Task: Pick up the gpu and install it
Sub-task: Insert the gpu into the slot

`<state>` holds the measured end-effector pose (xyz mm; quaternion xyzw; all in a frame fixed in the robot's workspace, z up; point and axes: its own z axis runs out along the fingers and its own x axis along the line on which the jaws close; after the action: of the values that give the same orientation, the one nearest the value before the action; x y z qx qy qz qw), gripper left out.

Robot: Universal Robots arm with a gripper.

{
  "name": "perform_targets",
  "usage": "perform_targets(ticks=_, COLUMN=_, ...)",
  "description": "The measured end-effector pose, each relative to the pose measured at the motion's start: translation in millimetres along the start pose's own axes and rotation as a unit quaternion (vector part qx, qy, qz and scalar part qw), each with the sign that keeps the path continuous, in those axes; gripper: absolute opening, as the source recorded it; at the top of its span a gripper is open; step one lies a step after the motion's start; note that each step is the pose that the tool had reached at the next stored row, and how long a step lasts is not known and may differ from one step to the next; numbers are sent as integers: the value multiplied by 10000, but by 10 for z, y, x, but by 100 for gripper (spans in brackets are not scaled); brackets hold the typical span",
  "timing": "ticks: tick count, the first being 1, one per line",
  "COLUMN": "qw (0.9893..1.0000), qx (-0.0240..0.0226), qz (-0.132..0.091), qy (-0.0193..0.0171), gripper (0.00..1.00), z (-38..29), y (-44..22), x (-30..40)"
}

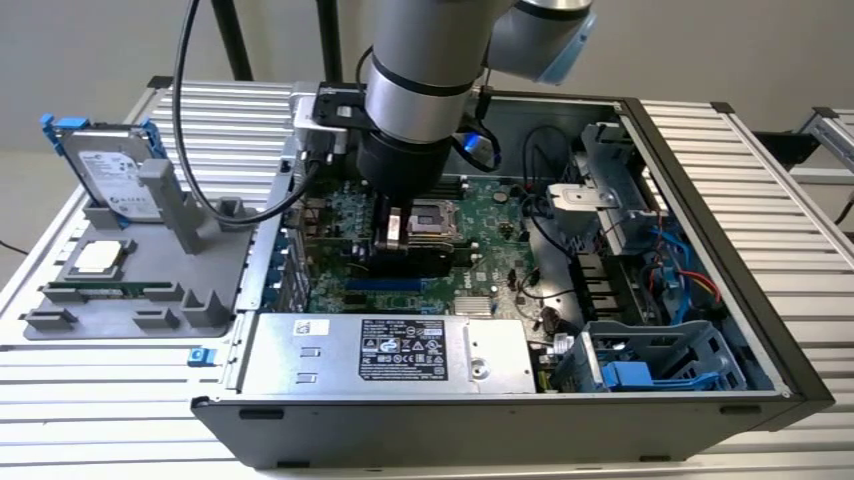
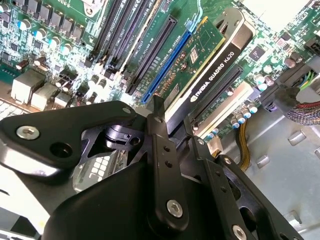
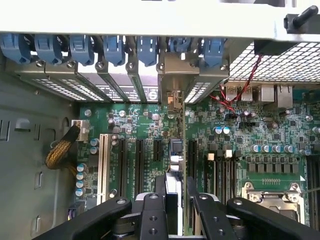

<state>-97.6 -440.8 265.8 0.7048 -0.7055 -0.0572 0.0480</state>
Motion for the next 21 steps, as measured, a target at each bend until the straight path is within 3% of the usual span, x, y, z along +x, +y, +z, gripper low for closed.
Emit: perform_targets(ticks=21, qw=10000, qx=4, qz=11, qy=-3, gripper=0, z=16, y=15, x=-6)
